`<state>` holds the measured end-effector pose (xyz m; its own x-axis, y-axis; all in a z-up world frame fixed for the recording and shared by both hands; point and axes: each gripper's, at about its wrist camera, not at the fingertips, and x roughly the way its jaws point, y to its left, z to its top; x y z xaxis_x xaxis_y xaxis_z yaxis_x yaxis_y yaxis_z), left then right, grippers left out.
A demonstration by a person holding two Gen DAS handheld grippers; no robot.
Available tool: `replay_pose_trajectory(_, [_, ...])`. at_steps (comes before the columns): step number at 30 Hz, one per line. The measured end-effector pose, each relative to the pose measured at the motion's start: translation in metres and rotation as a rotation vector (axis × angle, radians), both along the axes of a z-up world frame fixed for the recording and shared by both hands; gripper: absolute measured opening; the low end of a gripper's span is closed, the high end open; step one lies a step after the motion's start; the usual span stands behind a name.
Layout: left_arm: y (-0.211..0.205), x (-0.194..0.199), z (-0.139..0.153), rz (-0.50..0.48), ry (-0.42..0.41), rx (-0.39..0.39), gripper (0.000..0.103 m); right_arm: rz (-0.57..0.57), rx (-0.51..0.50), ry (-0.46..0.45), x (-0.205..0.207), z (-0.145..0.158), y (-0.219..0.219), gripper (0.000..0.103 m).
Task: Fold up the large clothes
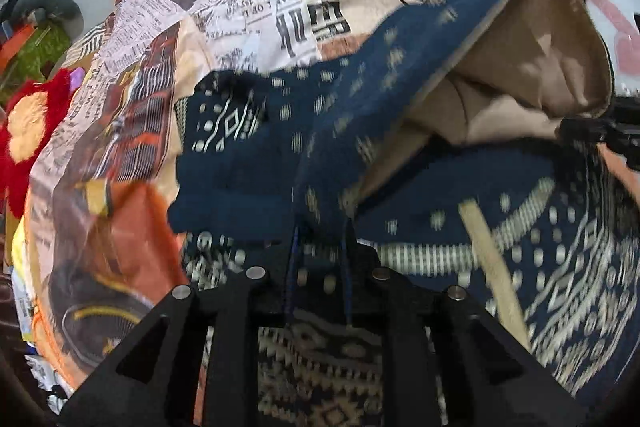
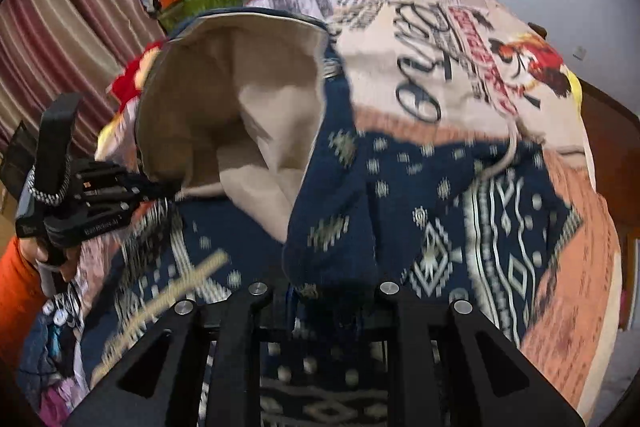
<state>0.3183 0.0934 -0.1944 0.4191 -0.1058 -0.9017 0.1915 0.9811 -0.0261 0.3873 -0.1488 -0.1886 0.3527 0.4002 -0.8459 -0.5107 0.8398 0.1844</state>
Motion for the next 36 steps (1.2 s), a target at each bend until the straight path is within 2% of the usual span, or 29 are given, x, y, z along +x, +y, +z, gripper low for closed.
replay_pose_trajectory(3, [0.005, -0.018, 0.003, -0.01, -0.002, 0.042, 0.018, 0.033, -0.025, 0.003, -0.019, 0.004, -0.004, 0.027])
replay_pose_trajectory(7, [0.021, -0.033, 0.02, 0.017, -0.016, 0.024, 0.022, 0.073, 0.0, -0.022, -0.047, 0.02, -0.017, 0.037])
replay_pose_trajectory(9, [0.026, -0.036, 0.037, 0.036, -0.047, 0.023, 0.038, 0.076, 0.018, -0.039, -0.054, 0.03, -0.023, 0.039])
replay_pose_trajectory(12, [0.033, -0.035, 0.068, 0.071, -0.127, 0.005, 0.055, 0.047, 0.07, -0.051, -0.051, 0.049, -0.031, 0.044])
replay_pose_trajectory(15, [0.04, -0.02, 0.096, 0.101, -0.198, -0.035, 0.065, 0.025, 0.143, -0.057, -0.034, 0.066, -0.03, 0.045])
replay_pose_trajectory(18, [0.035, -0.004, 0.112, 0.097, -0.253, -0.019, 0.072, 0.005, 0.148, -0.064, -0.017, 0.075, -0.017, 0.053])
replay_pose_trajectory(21, [0.02, 0.012, 0.11, 0.042, -0.248, -0.013, 0.074, 0.027, 0.161, -0.048, -0.006, 0.076, -0.001, 0.058])
replay_pose_trajectory(26, [-0.012, 0.047, 0.077, -0.028, -0.14, 0.025, 0.075, 0.093, 0.141, -0.026, 0.01, 0.064, 0.034, 0.059])
replay_pose_trajectory(29, [-0.022, 0.06, 0.062, -0.038, -0.118, 0.029, 0.075, 0.109, 0.112, -0.014, 0.017, 0.051, 0.05, 0.059])
replay_pose_trajectory(30, [-0.025, 0.062, 0.06, -0.045, -0.121, 0.03, 0.072, 0.117, 0.107, -0.003, 0.019, 0.047, 0.054, 0.056])
replay_pose_trajectory(31, [-0.029, 0.064, 0.06, -0.055, -0.136, 0.032, 0.068, 0.125, 0.107, 0.004, 0.02, 0.044, 0.057, 0.047])
replay_pose_trajectory(33, [-0.033, 0.063, 0.062, -0.067, -0.148, 0.035, 0.047, 0.135, 0.106, 0.009, 0.02, 0.042, 0.059, 0.035])
replay_pose_trajectory(34, [-0.035, 0.062, 0.063, -0.072, -0.153, 0.031, 0.041, 0.139, 0.109, 0.007, 0.019, 0.042, 0.059, 0.029])
replay_pose_trajectory(35, [-0.035, 0.06, 0.065, -0.077, -0.158, 0.018, 0.023, 0.141, 0.114, 0.0, 0.017, 0.043, 0.058, 0.026])
replay_pose_trajectory(36, [-0.035, 0.058, 0.067, -0.078, -0.156, 0.004, 0.011, 0.139, 0.117, -0.01, 0.015, 0.045, 0.057, 0.022])
